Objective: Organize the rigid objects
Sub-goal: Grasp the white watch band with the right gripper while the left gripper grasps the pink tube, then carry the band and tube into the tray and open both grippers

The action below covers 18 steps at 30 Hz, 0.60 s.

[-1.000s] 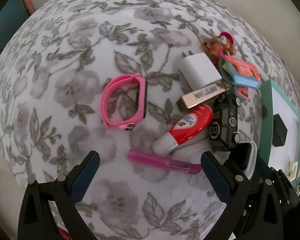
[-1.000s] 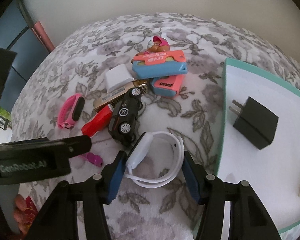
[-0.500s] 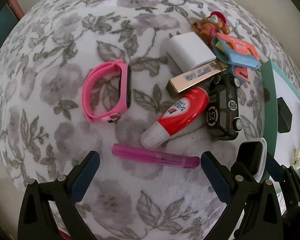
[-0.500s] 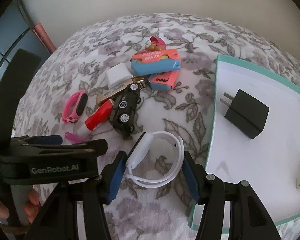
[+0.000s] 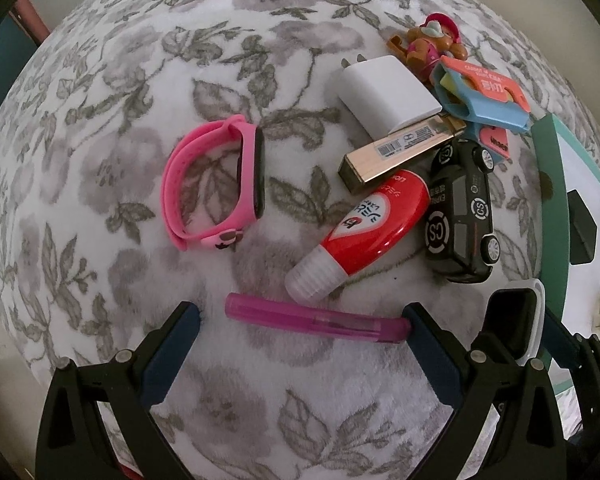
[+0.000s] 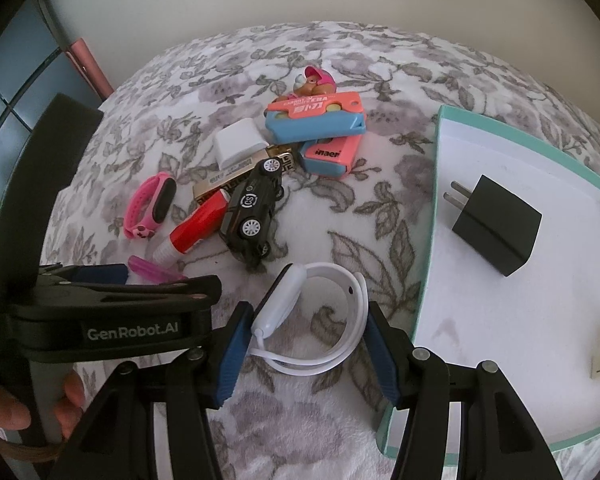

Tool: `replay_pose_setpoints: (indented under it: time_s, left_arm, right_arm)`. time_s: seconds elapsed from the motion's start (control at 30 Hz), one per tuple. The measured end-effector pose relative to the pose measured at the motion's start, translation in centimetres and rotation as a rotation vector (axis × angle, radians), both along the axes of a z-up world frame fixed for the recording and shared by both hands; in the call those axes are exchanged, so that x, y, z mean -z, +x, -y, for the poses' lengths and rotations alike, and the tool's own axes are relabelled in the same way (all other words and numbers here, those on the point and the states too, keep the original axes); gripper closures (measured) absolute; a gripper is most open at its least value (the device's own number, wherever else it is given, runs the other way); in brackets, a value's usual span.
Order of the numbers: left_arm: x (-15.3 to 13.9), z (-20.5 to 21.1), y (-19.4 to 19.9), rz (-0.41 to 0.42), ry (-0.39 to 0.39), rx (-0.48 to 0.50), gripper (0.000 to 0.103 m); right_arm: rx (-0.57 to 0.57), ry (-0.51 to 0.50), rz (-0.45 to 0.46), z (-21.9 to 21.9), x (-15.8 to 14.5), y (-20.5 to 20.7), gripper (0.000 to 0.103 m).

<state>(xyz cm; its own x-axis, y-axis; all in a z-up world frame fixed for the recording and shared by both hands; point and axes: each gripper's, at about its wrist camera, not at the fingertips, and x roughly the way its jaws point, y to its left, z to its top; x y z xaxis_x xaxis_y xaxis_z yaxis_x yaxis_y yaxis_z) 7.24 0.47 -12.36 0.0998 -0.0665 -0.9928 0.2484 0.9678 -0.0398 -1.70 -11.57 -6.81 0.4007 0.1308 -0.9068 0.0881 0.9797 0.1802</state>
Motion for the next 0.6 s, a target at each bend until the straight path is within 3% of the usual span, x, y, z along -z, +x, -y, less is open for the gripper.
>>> replay_pose_setpoints:
  time_s: [0.1, 0.23, 0.6]
  left_arm:
    - [-0.3, 0.1, -0.1, 0.002, -0.004, 0.012, 0.006]
    - [-1.2, 0.6, -0.2, 0.025, -0.006, 0.04, 0.021]
    - [-2.1, 0.8, -0.2, 0.026, -0.044, 0.046, 0.021]
  right_arm:
    - [-0.003, 0.001, -0.003, 0.0, 0.0, 0.0, 0.044]
    - [-0.01, -0.004, -0.006, -0.1, 0.1, 0.0, 0.044]
    - [-0.009, 0.007, -0.009, 0.0, 0.1, 0.1, 0.044]
